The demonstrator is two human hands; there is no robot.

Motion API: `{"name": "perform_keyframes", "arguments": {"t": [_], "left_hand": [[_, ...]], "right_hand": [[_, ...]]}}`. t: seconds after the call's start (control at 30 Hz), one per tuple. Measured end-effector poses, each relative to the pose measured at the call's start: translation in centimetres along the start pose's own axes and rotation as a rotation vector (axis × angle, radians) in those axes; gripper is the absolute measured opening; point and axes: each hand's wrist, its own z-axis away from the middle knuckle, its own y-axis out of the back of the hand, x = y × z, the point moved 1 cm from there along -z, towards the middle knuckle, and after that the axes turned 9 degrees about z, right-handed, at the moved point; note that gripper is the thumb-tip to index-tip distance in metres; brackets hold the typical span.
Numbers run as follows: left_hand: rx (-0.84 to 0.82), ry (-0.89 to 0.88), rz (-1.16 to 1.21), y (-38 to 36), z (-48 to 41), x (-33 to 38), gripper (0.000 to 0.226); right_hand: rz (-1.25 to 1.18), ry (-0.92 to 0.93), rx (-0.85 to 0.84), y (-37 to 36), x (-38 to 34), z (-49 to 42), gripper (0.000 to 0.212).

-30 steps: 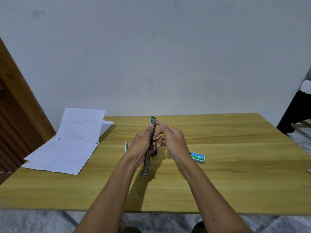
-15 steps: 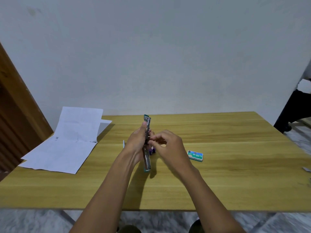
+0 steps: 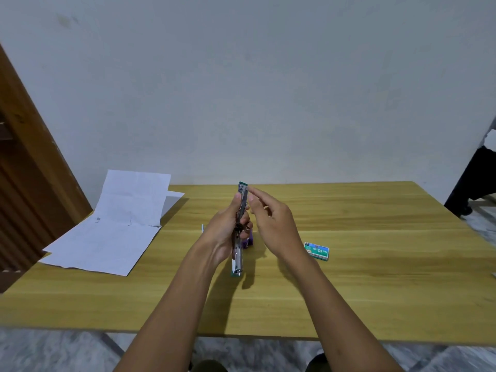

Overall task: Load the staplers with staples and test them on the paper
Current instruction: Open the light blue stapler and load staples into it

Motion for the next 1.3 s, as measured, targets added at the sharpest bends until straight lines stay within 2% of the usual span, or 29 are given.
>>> {"name": "perform_keyframes", "arguments": {"t": [0.17,0.27,0.37,0.47,0.57,0.63,0.8,0.9,1.0,1.13,1.2,1.3], "left_hand": [[-0.011,-0.022,-0.026,-0.5,0.8,0.0,0.049],[-0.001,-0.034,-0.038,-0.7,1.1,0.1,0.051],[0.0,-0.056,-0.052,-1.0,1.1,0.3,0.05],[-0.005,-0.081,-0.09,-0.8,0.9,0.2,0.05],[-0.02,-0.097,-0.137,-0.5,0.8,0.0,0.046],[-0.023,-0.102,-0.164,-0.4,0.8,0.0,0.044],[-0.01,-0.11,-0.207,-0.6,0.8,0.0,0.045],[-0.008,-0.113,-0.224,-0.7,0.7,-0.1,0.045],[-0.005,-0.101,-0.2,-0.9,0.7,-0.3,0.045],[0.01,-0.109,-0.231,-1.1,0.5,-0.4,0.047],[0.019,-0.115,-0.259,-0.9,0.4,-0.4,0.048],[0.03,-0.136,-0.324,-0.8,0.2,-0.2,0.059]], "right_hand": [[-0.113,-0.111,-0.026,-1.0,0.1,-0.5,0.032],[-0.142,-0.109,-0.019,-1.2,0.2,-0.3,0.025],[-0.158,-0.12,-0.003,-1.4,0.2,-0.2,0.033],[-0.159,-0.12,0.022,-1.0,-0.3,-0.2,0.026],[-0.121,-0.127,0.049,-0.3,-0.7,0.0,0.042],[-0.109,-0.142,0.059,0.0,-0.6,-0.2,0.045],[-0.122,-0.234,0.039,0.0,0.0,-1.0,0.025],[-0.121,-0.264,0.032,-0.2,0.3,-1.1,0.028],[-0.003,-0.164,0.074,0.1,0.3,-0.7,0.025],[0.348,0.012,0.104,0.4,0.6,-0.3,0.026],[0.506,0.045,0.124,0.5,1.2,-0.5,0.03],[0.587,0.055,0.146,0.6,1.5,-0.7,0.029]]}}
